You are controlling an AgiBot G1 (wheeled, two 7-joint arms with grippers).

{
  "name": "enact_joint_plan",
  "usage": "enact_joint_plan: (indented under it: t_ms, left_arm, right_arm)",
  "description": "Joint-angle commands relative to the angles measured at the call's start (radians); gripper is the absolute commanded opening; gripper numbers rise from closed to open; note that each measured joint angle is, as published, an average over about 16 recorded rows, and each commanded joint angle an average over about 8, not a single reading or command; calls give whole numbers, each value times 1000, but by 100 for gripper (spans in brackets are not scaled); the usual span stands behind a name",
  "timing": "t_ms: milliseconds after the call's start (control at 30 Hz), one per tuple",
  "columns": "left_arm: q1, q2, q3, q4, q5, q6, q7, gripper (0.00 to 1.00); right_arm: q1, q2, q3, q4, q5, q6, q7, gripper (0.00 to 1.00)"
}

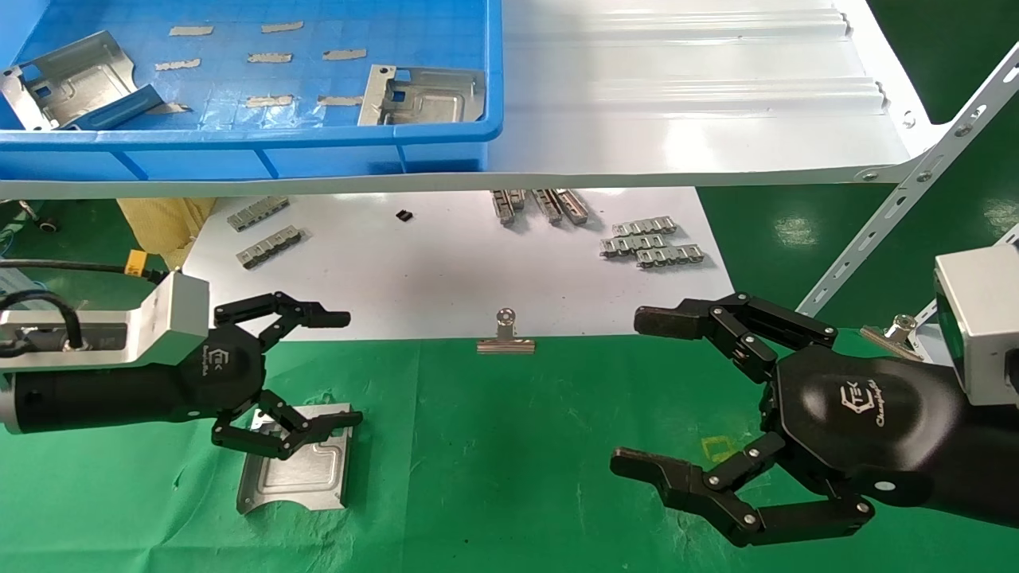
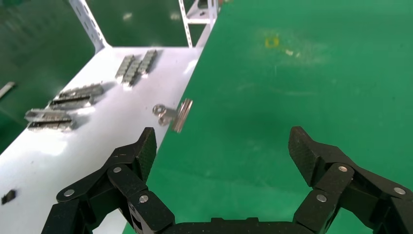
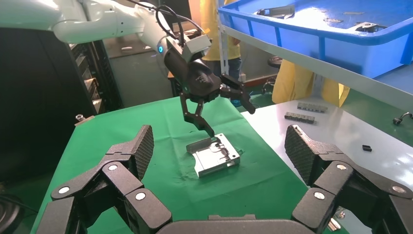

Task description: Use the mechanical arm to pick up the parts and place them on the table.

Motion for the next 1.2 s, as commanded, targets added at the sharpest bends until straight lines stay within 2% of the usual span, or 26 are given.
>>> enact_joint_plan:
  t_ms: [33, 1200]
  left_arm:
    - [20, -8, -19, -35, -11, -4, -24, 100]
    - [373, -155, -353, -646, -201, -68, -440, 100]
  right_arm:
    - [0, 0, 0, 0, 0, 0, 0, 100]
    - [0, 0, 0, 0, 0, 0, 0, 100]
